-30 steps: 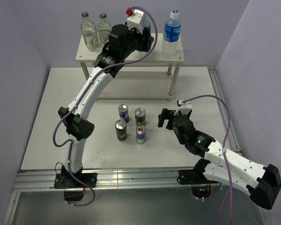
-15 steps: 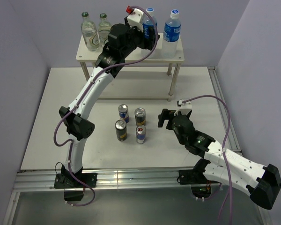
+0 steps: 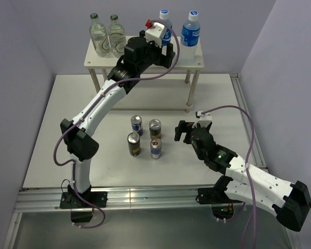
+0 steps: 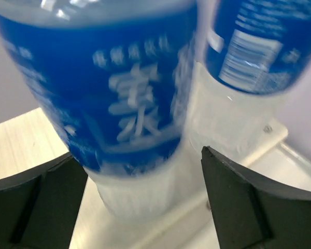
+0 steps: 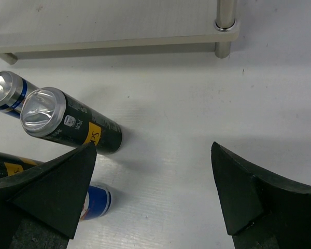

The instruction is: Place and organize the beverage onto the shelf

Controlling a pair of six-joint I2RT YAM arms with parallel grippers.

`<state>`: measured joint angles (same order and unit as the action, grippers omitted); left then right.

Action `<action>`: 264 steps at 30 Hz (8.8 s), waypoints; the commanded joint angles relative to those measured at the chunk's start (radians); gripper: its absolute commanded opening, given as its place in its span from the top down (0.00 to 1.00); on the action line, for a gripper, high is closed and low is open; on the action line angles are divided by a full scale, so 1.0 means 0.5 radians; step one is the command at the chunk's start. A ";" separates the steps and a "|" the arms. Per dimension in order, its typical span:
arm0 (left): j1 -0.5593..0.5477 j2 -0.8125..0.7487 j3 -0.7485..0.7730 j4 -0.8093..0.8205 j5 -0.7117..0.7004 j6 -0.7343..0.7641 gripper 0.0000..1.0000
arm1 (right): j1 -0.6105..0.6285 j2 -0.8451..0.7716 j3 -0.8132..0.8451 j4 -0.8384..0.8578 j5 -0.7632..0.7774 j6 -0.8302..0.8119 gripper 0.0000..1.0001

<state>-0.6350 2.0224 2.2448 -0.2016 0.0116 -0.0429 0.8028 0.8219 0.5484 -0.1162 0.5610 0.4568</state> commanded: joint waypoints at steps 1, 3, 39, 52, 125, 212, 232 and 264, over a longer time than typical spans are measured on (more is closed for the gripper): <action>-0.117 -0.338 -0.136 0.146 -0.183 0.175 0.07 | 0.014 0.016 -0.026 0.094 0.047 0.034 0.02; -0.144 -0.421 -0.200 0.112 -0.244 0.181 0.01 | 0.014 0.025 -0.023 0.100 0.038 0.031 0.02; -1.418 -1.888 -3.336 0.044 -1.741 -1.589 0.01 | 0.082 -0.048 -0.035 -0.004 0.029 0.071 0.01; -1.191 -1.545 -3.508 0.636 -1.895 -1.396 0.01 | 0.082 -0.027 -0.048 -0.001 0.022 0.074 0.01; 0.488 -0.274 -1.851 1.308 -1.045 -0.319 1.00 | 0.082 0.044 -0.136 0.128 0.029 0.068 0.00; -0.286 -0.688 -3.103 1.741 -1.180 -0.595 0.36 | 0.082 -0.027 -0.155 0.079 0.013 0.099 0.00; -0.249 -0.781 -2.428 1.318 -0.962 -0.221 1.00 | 0.079 -0.012 -0.161 0.094 0.035 0.093 0.00; -0.190 0.186 -1.195 1.152 -0.379 -0.230 1.00 | 0.082 -0.052 -0.192 0.116 0.053 0.099 0.00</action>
<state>-0.7216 2.1117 1.5719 0.2905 -0.2165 -0.1474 0.8356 0.8131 0.4633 -0.0910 0.5602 0.4946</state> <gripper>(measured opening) 0.592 0.996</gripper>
